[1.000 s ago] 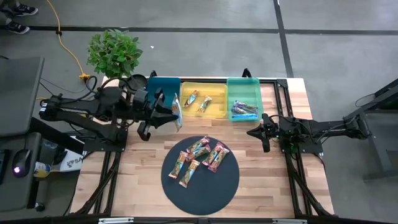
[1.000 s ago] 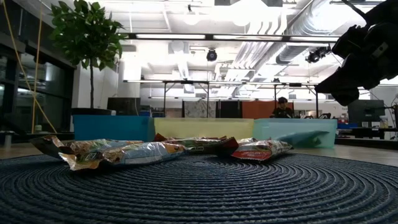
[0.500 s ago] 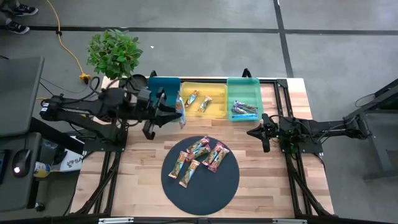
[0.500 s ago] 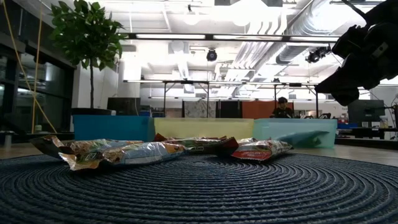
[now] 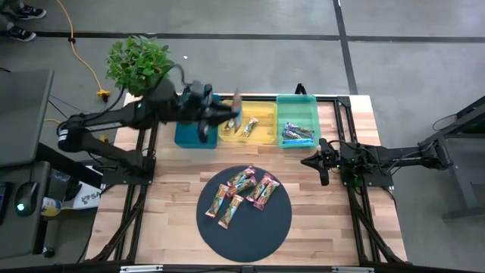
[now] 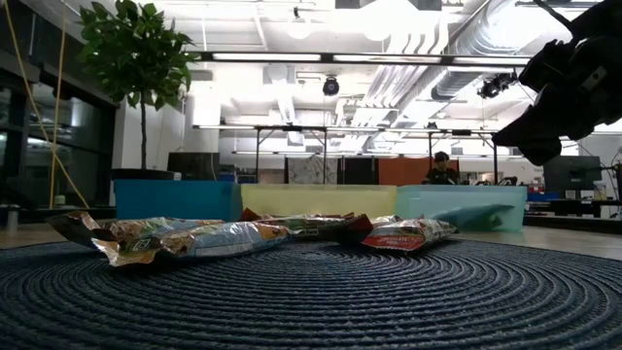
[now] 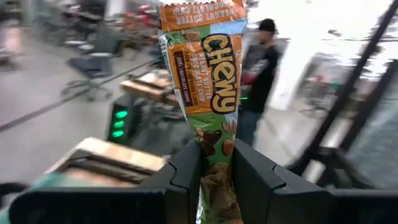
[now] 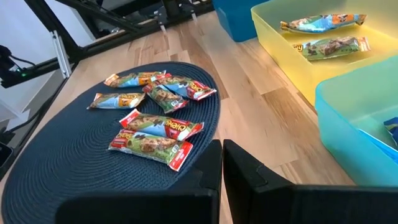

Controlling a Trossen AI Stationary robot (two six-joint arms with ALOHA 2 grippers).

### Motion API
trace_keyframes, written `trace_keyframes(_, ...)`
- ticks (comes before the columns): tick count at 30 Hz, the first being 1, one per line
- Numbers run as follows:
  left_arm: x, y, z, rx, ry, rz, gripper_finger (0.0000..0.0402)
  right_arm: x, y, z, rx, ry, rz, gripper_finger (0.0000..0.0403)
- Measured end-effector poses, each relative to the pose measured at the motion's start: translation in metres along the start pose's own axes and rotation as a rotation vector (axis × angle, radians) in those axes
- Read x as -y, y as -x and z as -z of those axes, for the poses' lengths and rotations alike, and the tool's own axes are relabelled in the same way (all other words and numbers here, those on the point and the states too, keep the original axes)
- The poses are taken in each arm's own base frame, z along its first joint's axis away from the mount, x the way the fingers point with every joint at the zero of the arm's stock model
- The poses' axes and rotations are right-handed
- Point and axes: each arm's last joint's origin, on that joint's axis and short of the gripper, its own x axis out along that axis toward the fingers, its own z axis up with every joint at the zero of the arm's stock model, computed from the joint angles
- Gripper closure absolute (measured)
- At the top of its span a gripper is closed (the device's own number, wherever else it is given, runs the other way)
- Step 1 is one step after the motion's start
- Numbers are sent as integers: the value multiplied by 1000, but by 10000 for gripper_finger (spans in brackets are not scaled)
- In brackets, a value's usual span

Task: Pick and place Granola Bars by type
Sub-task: Put the yellow granola bar into the yellow bin

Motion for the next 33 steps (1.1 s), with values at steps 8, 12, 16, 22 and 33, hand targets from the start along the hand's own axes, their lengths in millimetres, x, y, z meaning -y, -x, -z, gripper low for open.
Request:
trace_keyframes(8,-47,-38,-14,-40,-12,-136,326,0,0,0,2,0,-1,402)
trace_keyframes(12,-72,-50,-18,-62,-35,-272,326,0,0,0,2,0,0,402)
trace_keyframes(16,-95,-61,-19,-87,-58,-443,326,0,0,0,2,0,-1,402)
trace_keyframes(22,-113,-75,-9,-128,-109,-672,326,0,0,0,1,0,-1,402)
trace_keyframes(33,-117,-78,8,-152,18,-867,326,0,0,0,1,0,-1,402)
